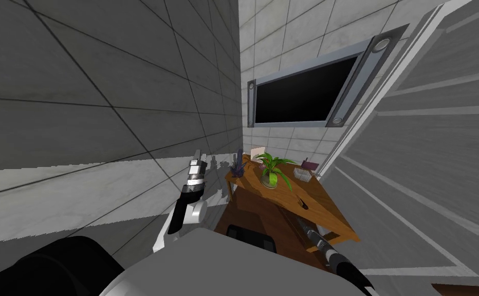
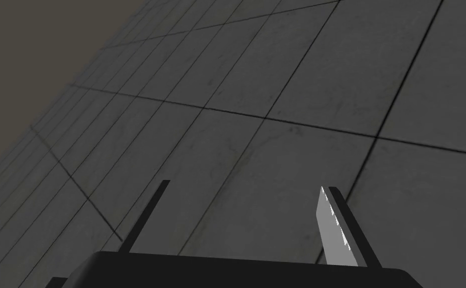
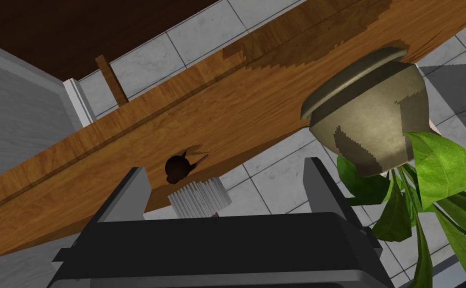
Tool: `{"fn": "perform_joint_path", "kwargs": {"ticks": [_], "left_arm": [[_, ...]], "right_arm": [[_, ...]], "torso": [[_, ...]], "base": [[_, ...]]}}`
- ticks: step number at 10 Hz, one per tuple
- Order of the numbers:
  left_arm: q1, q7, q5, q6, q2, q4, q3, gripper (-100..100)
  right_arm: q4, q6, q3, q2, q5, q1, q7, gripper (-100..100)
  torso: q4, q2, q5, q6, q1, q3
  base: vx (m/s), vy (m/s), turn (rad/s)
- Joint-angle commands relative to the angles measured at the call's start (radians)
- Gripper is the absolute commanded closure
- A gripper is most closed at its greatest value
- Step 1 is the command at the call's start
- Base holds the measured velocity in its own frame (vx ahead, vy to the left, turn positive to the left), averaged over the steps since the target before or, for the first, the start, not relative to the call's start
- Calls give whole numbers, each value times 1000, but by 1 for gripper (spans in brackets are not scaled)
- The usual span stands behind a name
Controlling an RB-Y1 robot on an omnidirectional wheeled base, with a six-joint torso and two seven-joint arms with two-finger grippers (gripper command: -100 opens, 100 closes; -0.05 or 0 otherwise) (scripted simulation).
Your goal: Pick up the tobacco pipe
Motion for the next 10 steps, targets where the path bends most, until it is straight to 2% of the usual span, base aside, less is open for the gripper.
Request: {"fn": "perform_joint_path", "kwargs": {"ticks": [1, 2, 4, 6, 7, 10], "left_arm": [[0, 0, 0, 0, 0, 0, 0, 0], [0, 0, 0, 0, 0, 0, 0, 0], [0, 0, 0, 0, 0, 0, 0, 0], [0, 0, 0, 0, 0, 0, 0, 0], [0, 0, 0, 0, 0, 0, 0, 0], [0, 0, 0, 0, 0, 0, 0, 0]], "right_arm": [[50, 34, 7, -28, -2, -5, 4, -100], [82, 57, 11, -49, -4, -2, 5, -100], [82, 57, 11, -49, -4, -2, 5, -100], [131, 103, 19, -89, -9, 4, 8, -100], [131, 103, 19, -89, -9, 4, 8, -100], [193, 165, 29, -142, -18, 15, 10, -100]], "torso": [[0, 0, 0, 0, 0, 0], [0, -2, 0, 0, 1, -1], [-1, -1, 0, 1, 1, -1], [0, 1, 0, 0, -1, 0], [0, -1, 0, 0, 0, 0], [0, -2, 0, 0, -1, -1]], "base": [[83, 50, 310], [100, 55, 277], [46, 28, 19], [54, 23, 237], [64, 19, 83], [85, 8, 236]]}}
